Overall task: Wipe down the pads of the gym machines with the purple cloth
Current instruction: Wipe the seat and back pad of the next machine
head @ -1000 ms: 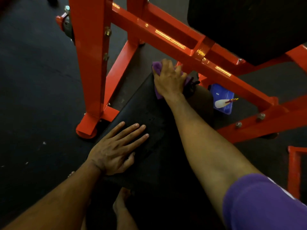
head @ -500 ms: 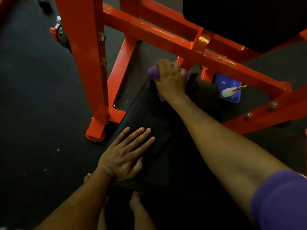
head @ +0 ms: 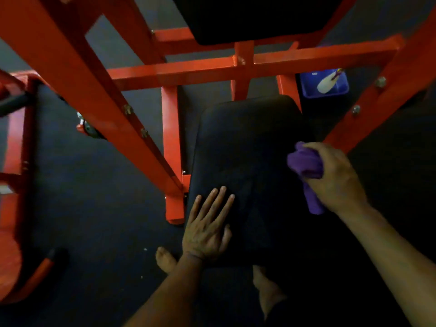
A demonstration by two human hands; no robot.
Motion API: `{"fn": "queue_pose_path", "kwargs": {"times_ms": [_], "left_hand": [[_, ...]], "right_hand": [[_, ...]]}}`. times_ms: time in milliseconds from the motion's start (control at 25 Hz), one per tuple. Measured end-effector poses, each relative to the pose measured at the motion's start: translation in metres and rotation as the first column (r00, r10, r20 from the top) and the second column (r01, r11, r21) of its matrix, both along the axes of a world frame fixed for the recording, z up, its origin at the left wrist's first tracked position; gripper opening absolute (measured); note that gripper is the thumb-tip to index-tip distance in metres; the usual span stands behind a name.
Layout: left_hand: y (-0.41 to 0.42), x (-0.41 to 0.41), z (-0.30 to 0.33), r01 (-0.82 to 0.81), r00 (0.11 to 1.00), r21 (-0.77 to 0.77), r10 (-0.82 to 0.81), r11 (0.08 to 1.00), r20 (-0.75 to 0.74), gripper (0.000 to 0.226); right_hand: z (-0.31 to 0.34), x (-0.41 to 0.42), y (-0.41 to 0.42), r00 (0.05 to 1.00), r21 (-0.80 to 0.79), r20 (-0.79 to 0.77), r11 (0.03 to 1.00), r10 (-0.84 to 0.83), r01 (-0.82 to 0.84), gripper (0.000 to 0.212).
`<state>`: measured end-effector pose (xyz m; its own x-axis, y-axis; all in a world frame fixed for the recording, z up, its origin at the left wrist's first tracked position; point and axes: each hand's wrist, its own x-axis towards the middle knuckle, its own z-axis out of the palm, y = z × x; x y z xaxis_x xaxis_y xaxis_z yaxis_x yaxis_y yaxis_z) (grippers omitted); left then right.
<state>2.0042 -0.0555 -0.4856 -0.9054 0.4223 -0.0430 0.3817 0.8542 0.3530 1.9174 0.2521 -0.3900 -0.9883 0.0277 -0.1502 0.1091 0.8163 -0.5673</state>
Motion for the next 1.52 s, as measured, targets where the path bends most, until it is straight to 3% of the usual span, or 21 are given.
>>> {"fn": "queue_pose_path", "kwargs": {"times_ms": [120, 200, 280, 360, 480, 560, 680, 920, 1080, 1200, 1320, 1520], "left_hand": [[-0.003, -0.001, 0.007, 0.024, 0.998, 0.023, -0.025, 0.999, 0.058, 0.072], [-0.019, -0.021, 0.012, 0.141, 0.988, 0.069, -0.144, 0.988, 0.049, 0.063], [-0.045, -0.064, 0.014, 0.361, 0.933, 0.073, -0.36, 0.93, -0.02, 0.051], [-0.072, -0.119, 0.022, 0.485, 0.871, 0.032, -0.479, 0.874, -0.106, 0.045], [-0.076, -0.206, 0.031, 0.5, 0.856, -0.068, -0.505, 0.863, -0.112, 0.05], [-0.041, -0.234, 0.027, 0.588, 0.799, -0.122, -0.598, 0.8, -0.064, 0.055], [0.028, -0.248, 0.012, 0.701, 0.704, -0.167, -0.71, 0.693, 0.006, 0.06], [0.033, -0.253, -0.006, 0.718, 0.677, -0.165, -0.733, 0.676, -0.058, 0.06], [0.035, -0.254, -0.013, 0.713, 0.683, -0.145, -0.726, 0.686, -0.081, 0.058], [0.032, -0.258, -0.017, 0.725, 0.672, -0.11, -0.734, 0.679, -0.103, 0.058], [0.033, -0.261, -0.026, 0.734, 0.666, -0.077, -0.738, 0.675, -0.11, 0.059], [0.033, -0.264, -0.028, 0.753, 0.652, -0.035, -0.752, 0.657, -0.096, 0.06]], "right_hand": [[-0.004, 0.042, 0.0, 0.923, -0.005, 0.184, 0.939, -0.337, 0.344, 0.087], [-0.026, 0.063, -0.029, 0.931, 0.152, 0.089, 0.929, -0.353, 0.338, 0.085], [-0.048, 0.071, -0.06, 0.936, 0.388, 0.031, 0.867, -0.351, 0.312, 0.083], [-0.056, 0.064, -0.071, 0.902, 0.462, -0.031, 0.794, -0.431, 0.395, 0.081], [-0.059, 0.058, -0.073, 0.884, 0.492, -0.042, 0.76, -0.466, 0.424, 0.084], [-0.064, 0.06, -0.072, 0.876, 0.493, -0.048, 0.752, -0.48, 0.438, 0.088], [-0.069, 0.06, -0.07, 0.867, 0.482, -0.034, 0.752, -0.497, 0.45, 0.087], [-0.067, 0.059, -0.07, 0.86, 0.471, -0.089, 0.74, -0.502, 0.481, 0.076], [-0.041, 0.042, -0.106, 0.689, 0.384, -0.125, 0.606, -0.714, 0.697, 0.066], [-0.051, 0.024, -0.163, 0.574, 0.494, -0.054, 0.478, -0.817, 0.726, 0.069], [-0.063, 0.0, -0.208, 0.453, 0.443, -0.059, 0.383, -0.889, 0.81, 0.071], [-0.068, 0.014, -0.34, 0.645, 0.352, -0.019, 0.599, -0.764, 0.719, 0.094]]}}
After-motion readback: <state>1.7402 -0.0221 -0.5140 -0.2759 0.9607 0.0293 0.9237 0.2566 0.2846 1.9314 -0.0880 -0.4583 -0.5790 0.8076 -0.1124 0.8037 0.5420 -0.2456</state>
